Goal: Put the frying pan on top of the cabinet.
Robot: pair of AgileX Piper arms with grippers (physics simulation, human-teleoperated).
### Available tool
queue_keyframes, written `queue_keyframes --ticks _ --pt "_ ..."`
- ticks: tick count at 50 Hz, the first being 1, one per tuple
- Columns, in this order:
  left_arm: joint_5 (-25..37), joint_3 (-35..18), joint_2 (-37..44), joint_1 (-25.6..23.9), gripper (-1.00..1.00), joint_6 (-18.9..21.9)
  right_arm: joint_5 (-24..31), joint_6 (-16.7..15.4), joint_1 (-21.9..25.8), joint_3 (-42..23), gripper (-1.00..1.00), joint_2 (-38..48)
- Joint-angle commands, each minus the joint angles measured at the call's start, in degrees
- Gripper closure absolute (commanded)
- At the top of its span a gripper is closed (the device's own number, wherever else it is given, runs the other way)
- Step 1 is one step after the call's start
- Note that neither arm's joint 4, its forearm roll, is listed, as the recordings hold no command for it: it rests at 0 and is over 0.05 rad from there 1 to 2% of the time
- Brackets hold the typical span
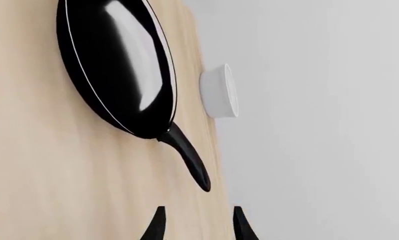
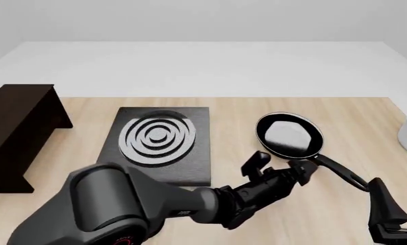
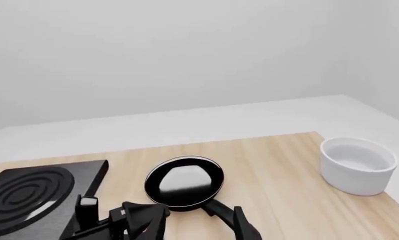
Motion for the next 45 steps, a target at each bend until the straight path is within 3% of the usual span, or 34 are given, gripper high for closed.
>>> queue_keyframes --ticks 1,45 --pt "1.92 -3.45 1.86 -0.55 -1.0 -0.1 -0.38 0.7 -0.15 -0.01 -1.0 0.41" --pt "6.9 -13.56 7.54 -1.31 -1.0 -0.56 -2.26 2.28 -0.22 0.02 -1.0 2.57"
